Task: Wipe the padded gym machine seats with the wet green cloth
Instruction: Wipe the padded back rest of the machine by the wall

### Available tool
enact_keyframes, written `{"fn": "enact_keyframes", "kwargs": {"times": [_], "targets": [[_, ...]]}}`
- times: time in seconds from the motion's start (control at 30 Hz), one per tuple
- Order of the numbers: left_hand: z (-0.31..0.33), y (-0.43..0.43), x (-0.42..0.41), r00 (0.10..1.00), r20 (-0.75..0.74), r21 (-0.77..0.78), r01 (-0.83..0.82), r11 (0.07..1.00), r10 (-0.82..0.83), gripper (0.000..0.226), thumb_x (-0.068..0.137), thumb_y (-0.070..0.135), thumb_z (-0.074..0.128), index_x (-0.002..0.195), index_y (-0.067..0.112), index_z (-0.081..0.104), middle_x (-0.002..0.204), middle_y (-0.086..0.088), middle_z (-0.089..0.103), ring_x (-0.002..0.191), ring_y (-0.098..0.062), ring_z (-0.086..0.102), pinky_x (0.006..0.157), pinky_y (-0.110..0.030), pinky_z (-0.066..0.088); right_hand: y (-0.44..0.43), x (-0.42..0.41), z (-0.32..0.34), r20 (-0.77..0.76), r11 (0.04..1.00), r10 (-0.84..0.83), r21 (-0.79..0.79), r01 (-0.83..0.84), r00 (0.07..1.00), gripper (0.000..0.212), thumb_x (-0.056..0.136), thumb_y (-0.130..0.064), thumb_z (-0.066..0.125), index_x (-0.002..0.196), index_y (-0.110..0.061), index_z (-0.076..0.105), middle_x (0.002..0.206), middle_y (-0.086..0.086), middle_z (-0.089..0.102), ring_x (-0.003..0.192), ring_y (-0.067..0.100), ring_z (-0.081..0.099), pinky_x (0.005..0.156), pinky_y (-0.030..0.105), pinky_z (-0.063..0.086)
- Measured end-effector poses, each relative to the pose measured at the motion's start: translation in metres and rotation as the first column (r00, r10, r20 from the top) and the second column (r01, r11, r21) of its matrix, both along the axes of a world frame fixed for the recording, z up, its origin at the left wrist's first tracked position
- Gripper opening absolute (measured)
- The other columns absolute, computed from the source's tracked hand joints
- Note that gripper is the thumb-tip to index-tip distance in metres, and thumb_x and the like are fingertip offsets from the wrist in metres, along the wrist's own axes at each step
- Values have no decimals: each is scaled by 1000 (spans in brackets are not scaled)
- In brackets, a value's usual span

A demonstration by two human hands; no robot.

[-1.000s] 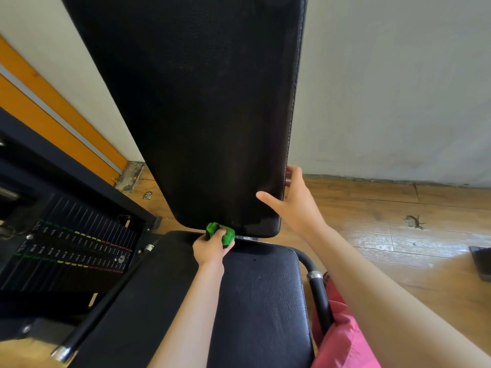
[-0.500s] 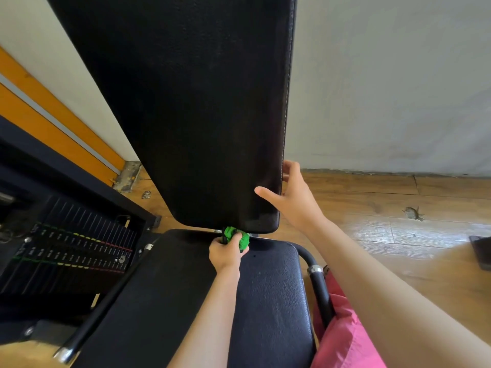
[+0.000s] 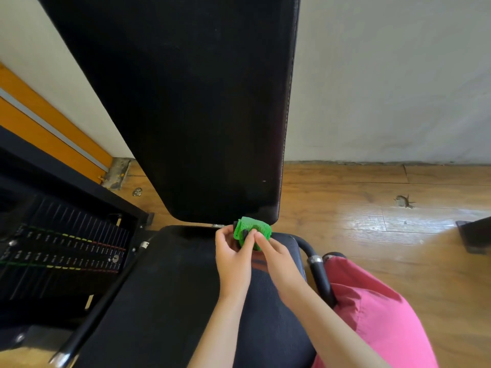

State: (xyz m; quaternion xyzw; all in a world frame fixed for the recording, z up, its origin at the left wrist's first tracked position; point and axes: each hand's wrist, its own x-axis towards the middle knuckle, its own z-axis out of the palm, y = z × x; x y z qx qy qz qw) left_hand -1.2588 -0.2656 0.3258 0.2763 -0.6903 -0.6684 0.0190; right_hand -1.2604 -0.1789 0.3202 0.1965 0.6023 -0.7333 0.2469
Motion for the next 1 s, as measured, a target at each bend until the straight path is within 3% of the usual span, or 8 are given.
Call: {"fn": "enact_keyframes", "kwargs": {"times": [0.1,0.2,0.4,0.53,0.67,0.77,0.87,1.0], "targets": [[-5,-14,11,993,-29,-87,111,990,-114,26,90,15,66,107,31,55,107,10,66,99,-2,64,75,-14,52,-6,4,-6,19,994,-69,-89,71,997,25,99,-21,53,119,-13,64,110,6,72,105,20,68,96,41,53],[-20,-32,18,959,-74,-306,240,921,-274,33,93,15,61,122,29,55,128,11,57,120,-2,53,97,-21,46,-4,1,-11,2,987,-154,-48,154,988,20,99,-17,52,112,-13,67,108,8,71,106,22,66,93,40,55],[-50,-64,-6,977,-74,-834,49,550,-199,69,92,23,62,149,7,27,160,-9,14,147,-24,18,116,-41,25,8,-3,-26,-24,982,-114,152,116,993,13,98,-18,54,100,-23,66,98,-1,71,97,16,68,79,31,58],[-58,-72,-40,956,-182,-886,-58,459,-231,72,93,19,60,149,4,18,158,-20,14,147,-33,16,118,-46,23,13,-4,-33,-33,968,-57,245,63,998,10,86,-20,64,91,-13,67,87,9,73,89,24,71,81,42,59],[-49,-69,-64,907,-358,-851,-220,477,-220,62,96,18,51,148,6,19,155,-23,15,147,-36,14,119,-49,18,16,-12,-35,-48,966,-89,240,98,995,3,89,-6,61,88,-8,59,84,11,69,79,18,69,64,30,57],[-47,-64,-77,881,-418,-822,-263,505,-221,62,98,23,48,148,4,18,154,-26,14,146,-39,11,120,-46,13,10,-21,-35,11,983,-108,149,105,994,5,92,-9,61,93,-10,56,96,13,66,91,25,68,77,45,59],[-56,-61,-87,886,-409,-838,-272,473,-217,68,99,31,42,152,8,6,153,-27,9,145,-43,9,120,-47,13,0,-34,-37,103,987,-154,52,150,983,8,95,-13,60,100,-8,58,105,15,64,101,27,65,81,43,59],[-62,-64,-92,885,-409,-849,-280,448,-222,75,99,38,34,152,18,-15,152,-24,8,144,-43,8,118,-51,18,-16,-45,-47,134,980,-170,125,153,976,16,94,-19,61,107,-10,57,109,12,65,106,26,63,92,48,54]]}}
